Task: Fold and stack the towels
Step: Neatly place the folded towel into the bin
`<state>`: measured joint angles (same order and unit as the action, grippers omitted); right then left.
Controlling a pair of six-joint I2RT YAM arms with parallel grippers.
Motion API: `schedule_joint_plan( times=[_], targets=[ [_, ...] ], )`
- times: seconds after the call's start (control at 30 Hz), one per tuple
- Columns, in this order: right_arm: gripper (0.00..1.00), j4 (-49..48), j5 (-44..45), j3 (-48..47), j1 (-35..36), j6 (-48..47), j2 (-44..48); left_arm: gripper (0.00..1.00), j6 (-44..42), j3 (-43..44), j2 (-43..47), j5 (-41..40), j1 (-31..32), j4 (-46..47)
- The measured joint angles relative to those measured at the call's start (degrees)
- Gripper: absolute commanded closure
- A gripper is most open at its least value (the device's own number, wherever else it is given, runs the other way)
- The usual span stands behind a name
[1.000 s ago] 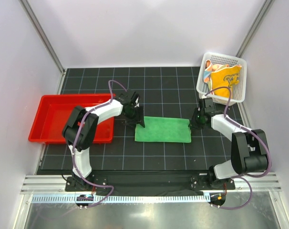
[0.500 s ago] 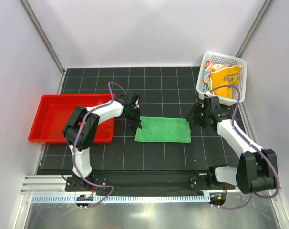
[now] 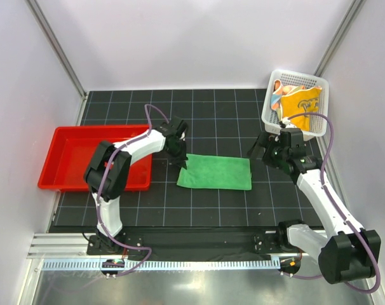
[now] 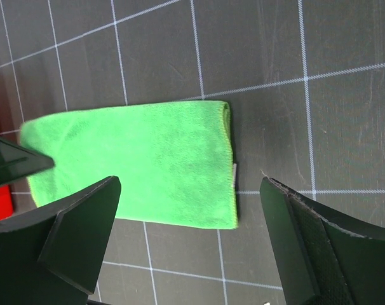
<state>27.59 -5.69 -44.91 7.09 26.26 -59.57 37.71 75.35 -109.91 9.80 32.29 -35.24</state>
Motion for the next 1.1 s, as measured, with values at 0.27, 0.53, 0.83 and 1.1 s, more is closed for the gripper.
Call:
schedule_joint_plan(
  times=[0.27, 0.53, 0.83, 1.1],
  targets=[
    [0.00, 1.33, 0.22, -0.48, -0.07, -0.15, 0.09, 1.00, -0.70, 8.83, 0.15, -10.27, 2.21, -9.55],
    [0.00, 1.51, 0.28, -0.52, -0.07, -0.66, 0.09, 1.00, -2.86, 12.28, 0.24, -16.92, 2.99, -19.04],
    [0.00, 1.64, 0.63, -0.52, -0.09, -0.72, 0.09, 1.00, -6.95, 20.22, 1.01, -25.00, 2.84, -30.27],
    [0.00, 1.73, 0.66, -0.55, -0.09, -0.98, 0.31, 1.00, -9.57, 22.49, 4.87, -32.79, -0.66, -37.53]
  ],
)
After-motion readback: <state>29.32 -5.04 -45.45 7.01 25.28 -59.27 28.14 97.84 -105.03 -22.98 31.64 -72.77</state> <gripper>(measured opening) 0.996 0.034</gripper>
